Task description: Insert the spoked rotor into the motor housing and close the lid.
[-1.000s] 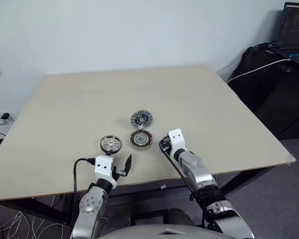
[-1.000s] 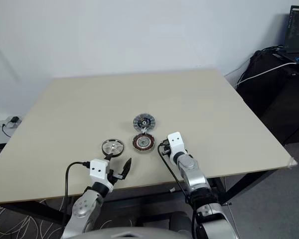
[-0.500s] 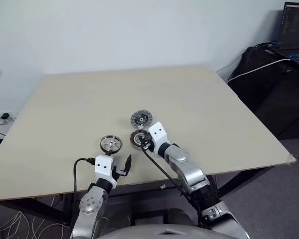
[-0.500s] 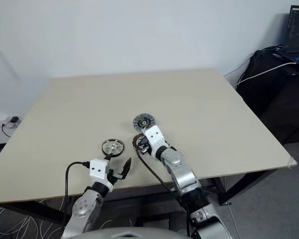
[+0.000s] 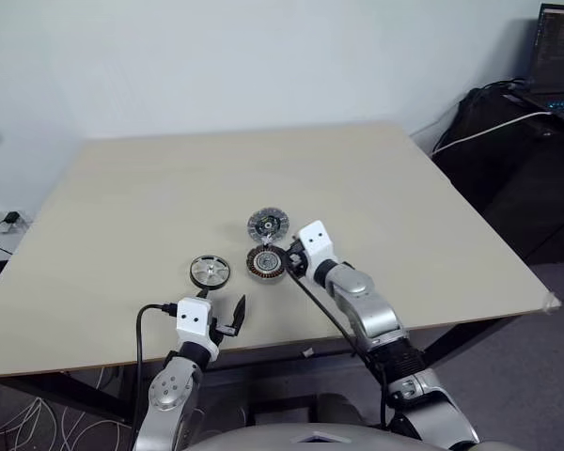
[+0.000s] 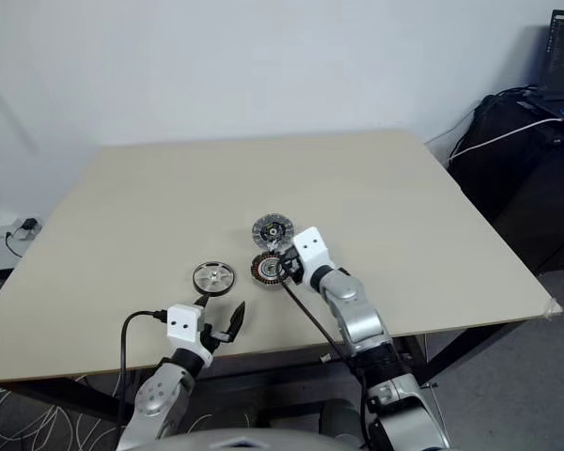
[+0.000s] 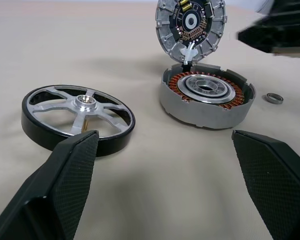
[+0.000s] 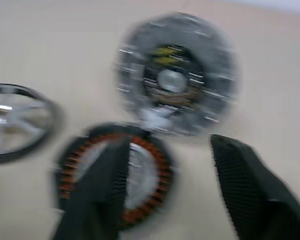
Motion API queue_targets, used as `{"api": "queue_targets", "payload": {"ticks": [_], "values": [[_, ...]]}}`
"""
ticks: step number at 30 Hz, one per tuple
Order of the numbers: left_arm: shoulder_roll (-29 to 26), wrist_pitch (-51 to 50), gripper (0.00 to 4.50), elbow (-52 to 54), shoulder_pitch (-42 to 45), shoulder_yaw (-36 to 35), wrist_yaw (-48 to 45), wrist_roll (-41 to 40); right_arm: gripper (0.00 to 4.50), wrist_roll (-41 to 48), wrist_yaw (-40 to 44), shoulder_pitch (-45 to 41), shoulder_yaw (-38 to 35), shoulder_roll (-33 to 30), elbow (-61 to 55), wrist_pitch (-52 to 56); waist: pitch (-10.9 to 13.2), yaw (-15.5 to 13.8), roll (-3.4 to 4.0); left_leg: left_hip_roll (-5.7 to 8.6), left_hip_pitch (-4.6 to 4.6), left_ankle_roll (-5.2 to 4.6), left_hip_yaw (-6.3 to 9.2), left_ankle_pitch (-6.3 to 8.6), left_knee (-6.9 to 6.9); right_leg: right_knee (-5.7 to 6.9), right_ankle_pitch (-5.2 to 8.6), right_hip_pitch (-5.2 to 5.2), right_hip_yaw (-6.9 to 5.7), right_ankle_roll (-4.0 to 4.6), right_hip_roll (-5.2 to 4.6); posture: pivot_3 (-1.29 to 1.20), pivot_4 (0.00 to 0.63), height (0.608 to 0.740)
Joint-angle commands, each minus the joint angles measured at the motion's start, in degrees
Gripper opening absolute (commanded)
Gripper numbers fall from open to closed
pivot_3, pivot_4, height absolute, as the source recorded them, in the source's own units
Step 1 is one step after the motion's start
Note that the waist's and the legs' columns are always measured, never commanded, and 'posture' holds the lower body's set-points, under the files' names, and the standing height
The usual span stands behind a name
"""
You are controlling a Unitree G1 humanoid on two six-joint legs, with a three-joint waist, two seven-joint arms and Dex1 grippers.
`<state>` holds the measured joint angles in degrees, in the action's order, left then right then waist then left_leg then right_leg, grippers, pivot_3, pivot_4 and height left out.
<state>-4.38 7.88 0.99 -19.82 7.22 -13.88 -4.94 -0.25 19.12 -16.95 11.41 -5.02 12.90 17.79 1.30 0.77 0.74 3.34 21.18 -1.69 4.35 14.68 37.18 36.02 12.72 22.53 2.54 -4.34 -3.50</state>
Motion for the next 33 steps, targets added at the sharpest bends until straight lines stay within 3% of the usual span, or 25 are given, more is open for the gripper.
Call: {"api": "queue_targets", "payload": {"ticks": [1, 15, 33], "values": [[0.04, 0.37, 4.50, 2.83, 0.74, -0.01, -0.25, -0.30, 3.82, -0.37, -1.43, 0.22, -1.56, -0.76, -0.93, -0.79, 0.01, 0.07, 0.01, 0.00, 0.00, -0.03, 0.00, -0.02, -0.01, 0.00, 0.00, 0.01, 0.00, 0.01, 0.01, 0.00, 0.000, 0.740], [-0.23, 0.03, 4.50, 3.46, 0.49, 0.03, 0.08, -0.17, 3.82, 0.28, -2.68, -1.47, -3.71, 0.45, 11.26, -2.20, 0.01, 0.14, 0.01, 0.00, -0.01, -0.11, -0.01, -0.07, -0.02, 0.00, 0.01, 0.00, 0.02, 0.02, 0.00, 0.00, 0.000, 0.740], [0.31, -0.27, 4.50, 3.95, 0.59, 0.22, 0.42, -0.16, 3.82, 0.76, -1.96, -1.36, -4.43, -0.05, 12.98, -1.27, 0.02, 0.26, 0.02, 0.00, -0.01, -0.12, -0.01, -0.07, -0.02, 0.00, 0.00, -0.01, 0.02, 0.02, 0.00, 0.00, 0.000, 0.740]]}}
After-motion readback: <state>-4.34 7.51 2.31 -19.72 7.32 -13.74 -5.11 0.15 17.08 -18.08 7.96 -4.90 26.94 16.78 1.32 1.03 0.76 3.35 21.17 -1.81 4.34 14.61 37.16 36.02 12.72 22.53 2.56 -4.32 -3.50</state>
